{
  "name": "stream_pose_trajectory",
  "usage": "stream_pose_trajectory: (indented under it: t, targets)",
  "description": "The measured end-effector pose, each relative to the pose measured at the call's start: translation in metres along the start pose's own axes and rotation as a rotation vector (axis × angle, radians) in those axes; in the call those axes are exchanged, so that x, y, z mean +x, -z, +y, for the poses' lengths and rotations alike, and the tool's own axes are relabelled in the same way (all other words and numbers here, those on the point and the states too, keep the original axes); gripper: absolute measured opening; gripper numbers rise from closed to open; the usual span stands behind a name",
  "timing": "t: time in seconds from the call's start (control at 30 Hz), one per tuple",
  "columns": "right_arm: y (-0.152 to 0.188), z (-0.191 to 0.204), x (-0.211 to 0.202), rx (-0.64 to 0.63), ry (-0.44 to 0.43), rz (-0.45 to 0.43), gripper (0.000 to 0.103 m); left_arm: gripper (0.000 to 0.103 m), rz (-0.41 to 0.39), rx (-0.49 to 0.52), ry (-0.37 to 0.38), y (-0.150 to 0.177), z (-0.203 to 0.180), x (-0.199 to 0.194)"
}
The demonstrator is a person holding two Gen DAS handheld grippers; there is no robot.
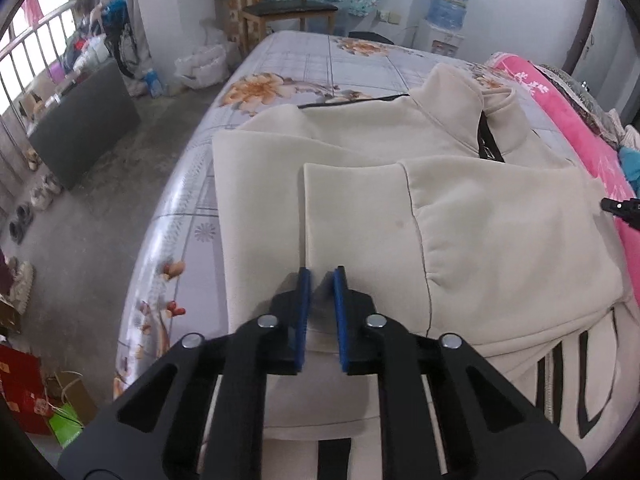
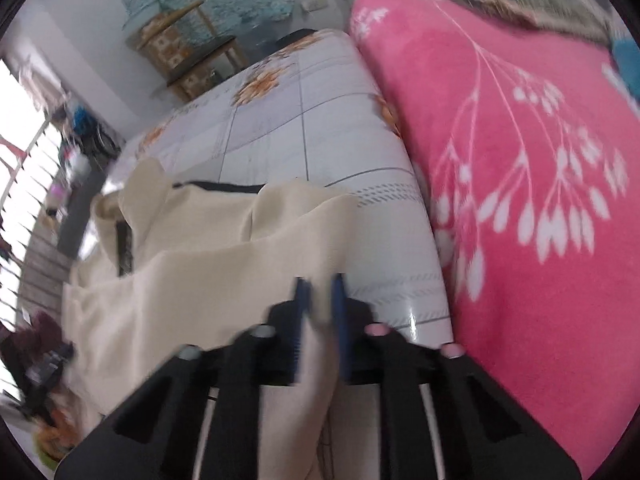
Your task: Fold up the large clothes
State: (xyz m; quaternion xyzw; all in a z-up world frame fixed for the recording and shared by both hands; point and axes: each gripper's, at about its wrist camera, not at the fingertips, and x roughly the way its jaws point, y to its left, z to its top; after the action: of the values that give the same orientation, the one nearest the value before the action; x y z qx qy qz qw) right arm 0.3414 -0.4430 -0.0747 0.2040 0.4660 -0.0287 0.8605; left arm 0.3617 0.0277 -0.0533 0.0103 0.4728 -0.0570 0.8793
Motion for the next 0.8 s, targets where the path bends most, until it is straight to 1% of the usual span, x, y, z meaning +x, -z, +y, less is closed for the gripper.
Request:
stream_pose_trajectory:
  t: [0.07,0.13,0.2,0.27,0.3,0.37,0.47,0.5,0.57,0.6,0.63,0.7,0.77,0.8]
  targets:
    - [0.001,0.006,-0.007,-0.029,0.018,-0.031,0.006,0.005,-0.017,0.02,-0.016,0.002,-0.003,-0.004]
    - [0.002,0.008,-0.015,-0.032,0.02,-0.062,0.006,0.004,-0.042,0.02,-0.011,0.005,-0.004,-0.015]
    - [0.002,0.005,-0.02,-0.036,0.025,-0.071,0.006,0.004,-0.084,0.023,-0.003,0.008,-0.004,-0.034]
    - [0.001,0.002,-0.021,-0.037,0.023,-0.067,0.006,0.004,-0.107,0.022,0.003,0.01,-0.002,-0.047]
    - [0.002,0.001,-0.02,-0.035,0.024,-0.064,0.006,0.004,-0.105,0.022,0.001,0.01,-0.001,-0.048]
    - [0.002,0.001,-0.016,-0.035,0.03,-0.06,0.006,0.004,-0.077,0.022,-0.01,0.01,-0.001,-0.042]
    - [0.004,0.002,-0.008,-0.035,0.05,-0.054,0.006,0.004,0.007,0.007,-0.02,0.015,0.003,-0.017]
    - [0.005,0.003,-0.005,-0.041,0.062,-0.055,0.006,0.004,0.019,0.003,-0.018,0.016,0.003,-0.012]
    - [0.005,0.002,-0.004,-0.041,0.071,-0.052,0.008,0.005,0.008,0.011,-0.027,0.016,0.001,-0.01]
    - [0.005,0.001,-0.005,-0.041,0.075,-0.052,0.01,0.005,0.009,0.014,-0.03,0.016,0.0,-0.011]
    - [0.004,0.0,-0.007,-0.041,0.078,-0.055,0.013,0.008,0.009,0.016,-0.03,0.016,0.001,-0.011]
    - [0.003,-0.002,-0.018,-0.052,0.108,-0.068,0.02,0.009,0.005,0.015,-0.025,0.016,0.004,-0.013]
    - [0.006,-0.001,-0.036,-0.069,0.133,-0.097,0.02,0.012,-0.008,0.006,-0.017,0.017,0.007,-0.019]
    - [0.009,0.001,-0.049,-0.084,0.124,-0.112,0.02,0.013,-0.033,0.003,-0.014,0.018,0.01,-0.027]
